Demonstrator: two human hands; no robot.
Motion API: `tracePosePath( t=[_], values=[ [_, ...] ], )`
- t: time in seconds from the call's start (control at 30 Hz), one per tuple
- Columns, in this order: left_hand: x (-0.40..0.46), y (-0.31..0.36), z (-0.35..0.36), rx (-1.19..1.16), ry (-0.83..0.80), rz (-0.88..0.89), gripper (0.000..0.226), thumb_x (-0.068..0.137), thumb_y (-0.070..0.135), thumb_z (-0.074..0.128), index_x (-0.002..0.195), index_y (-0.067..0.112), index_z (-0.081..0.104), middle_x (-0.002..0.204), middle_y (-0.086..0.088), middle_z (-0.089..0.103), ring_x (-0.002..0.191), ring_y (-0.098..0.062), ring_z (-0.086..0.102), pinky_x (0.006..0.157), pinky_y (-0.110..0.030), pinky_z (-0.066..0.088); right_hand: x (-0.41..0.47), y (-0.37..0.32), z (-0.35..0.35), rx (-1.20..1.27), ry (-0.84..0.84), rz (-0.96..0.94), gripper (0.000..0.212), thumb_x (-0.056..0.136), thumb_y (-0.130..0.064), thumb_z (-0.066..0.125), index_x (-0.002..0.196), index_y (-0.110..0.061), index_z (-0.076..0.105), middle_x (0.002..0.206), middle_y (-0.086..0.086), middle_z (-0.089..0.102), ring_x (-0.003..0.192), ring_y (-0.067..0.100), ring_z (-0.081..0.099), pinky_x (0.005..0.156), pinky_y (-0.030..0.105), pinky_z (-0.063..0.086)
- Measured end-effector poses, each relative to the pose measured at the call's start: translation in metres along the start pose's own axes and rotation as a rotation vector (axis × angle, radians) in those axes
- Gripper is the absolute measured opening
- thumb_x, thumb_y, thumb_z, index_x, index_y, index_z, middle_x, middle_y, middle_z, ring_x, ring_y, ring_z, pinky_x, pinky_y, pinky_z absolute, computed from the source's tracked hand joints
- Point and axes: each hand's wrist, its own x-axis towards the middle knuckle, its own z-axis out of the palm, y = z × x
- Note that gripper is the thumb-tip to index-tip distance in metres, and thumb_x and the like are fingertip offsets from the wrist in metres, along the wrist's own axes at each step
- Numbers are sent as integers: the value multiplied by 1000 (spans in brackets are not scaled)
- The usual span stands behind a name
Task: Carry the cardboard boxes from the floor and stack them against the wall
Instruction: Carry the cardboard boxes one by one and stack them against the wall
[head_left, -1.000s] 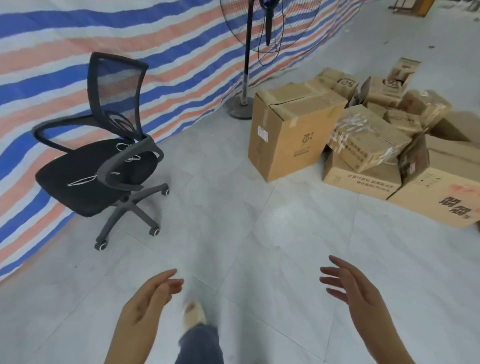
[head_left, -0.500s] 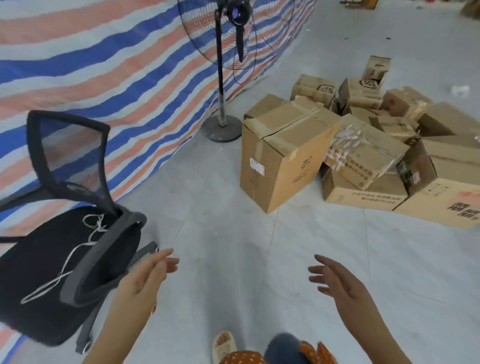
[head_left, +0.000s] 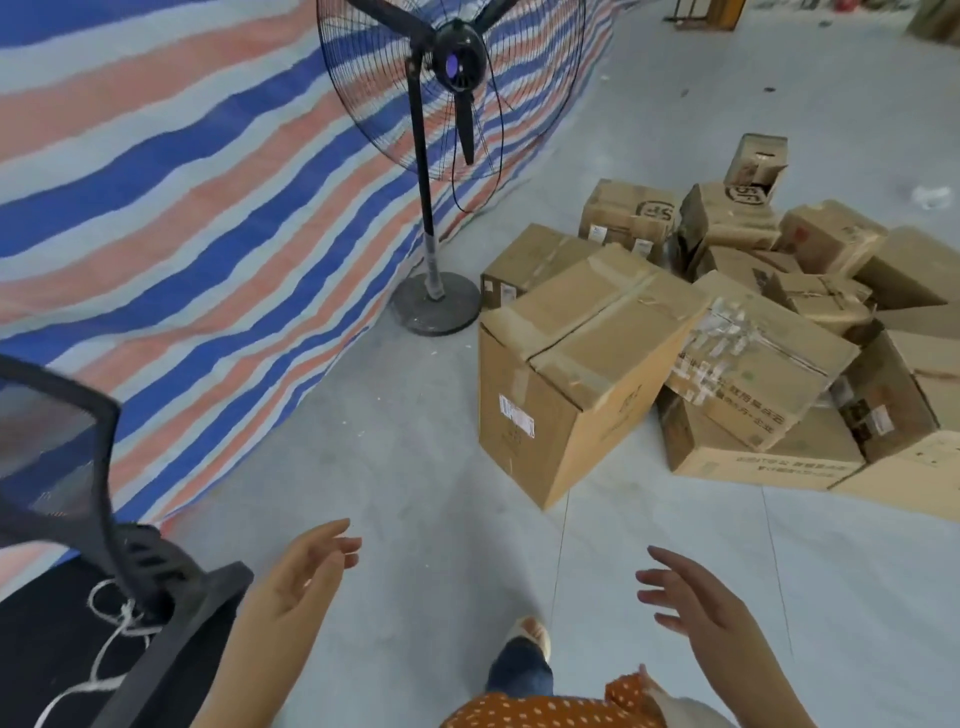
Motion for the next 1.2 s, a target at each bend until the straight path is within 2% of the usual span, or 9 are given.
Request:
tracePosePath(
  t=[0.23, 0.33, 0.43, 0.53, 0.7, 0.93, 1.03, 1.1, 1.2],
  values=[
    [128, 39, 52, 84, -46, -20, 21, 97, 21, 45, 102, 37, 58, 104, 9, 67, 99, -13, 63, 95, -36, 47, 142, -77, -9, -126, -50, -69, 22, 100, -19, 45, 115, -25, 60, 102, -4, 70, 93, 10, 67, 87, 35, 52],
    [183, 50, 80, 146, -111, -9, 16, 92, 33, 45, 101, 43, 56, 99, 19, 66, 94, -5, 64, 89, -27, 48, 186, -85, -10, -127, -36, -25, 22, 99, -21, 46, 115, -27, 60, 102, -6, 70, 93, 8, 66, 87, 33, 52],
    [250, 51, 107, 206, -208, -25, 23, 97, 23, 48, 97, 45, 56, 90, 23, 66, 88, 4, 64, 76, -13, 45, 224, -75, -7, -131, -3, 86, 22, 99, -20, 47, 114, -26, 62, 100, -7, 70, 91, 7, 67, 85, 30, 52],
    [320, 54, 142, 221, -307, -41, 26, 98, 17, 47, 98, 40, 59, 94, 20, 66, 88, 4, 64, 75, -11, 43, 257, -57, 0, -116, 40, 222, 22, 99, -18, 47, 114, -22, 62, 101, -5, 69, 92, 10, 67, 82, 28, 52],
    [451, 47, 210, 144, -385, -187, 20, 98, 15, 49, 108, 26, 62, 103, 4, 66, 97, -10, 63, 89, -28, 47, 321, -24, 23, 5, 129, 516, 26, 100, -20, 45, 120, -14, 60, 102, -1, 67, 94, 15, 65, 76, 30, 51],
    [603, -10, 300, 309, -343, -318, 38, 96, 27, 52, 132, 14, 50, 122, 3, 51, 121, -23, 47, 93, -30, 39, 425, 16, 93, 317, 300, 815, 59, 97, -42, 48, 149, -23, 25, 150, 1, 34, 128, 21, 42, 101, 40, 43],
    [621, -39, 308, 217, -499, -539, 42, 95, 36, 52, 134, 17, 49, 123, 7, 56, 114, -15, 52, 100, -32, 40, 446, 30, 122, 479, 363, 855, 48, 97, -39, 49, 141, -25, 35, 140, 1, 42, 123, 21, 45, 95, 40, 46],
    [621, -49, 309, 183, -536, -558, 32, 93, 37, 55, 124, 27, 53, 106, 19, 58, 100, -4, 54, 88, -24, 41, 451, 35, 133, 557, 454, 859, 39, 96, -37, 51, 132, -26, 41, 130, -1, 47, 118, 20, 47, 91, 40, 49],
    [614, -52, 312, 134, -499, -538, 30, 92, 38, 58, 121, 32, 52, 105, 17, 57, 97, -4, 54, 83, -23, 42, 452, 33, 131, 644, 541, 850, 27, 97, -34, 51, 123, -27, 49, 118, -6, 52, 115, 19, 49, 90, 43, 50]
  ],
)
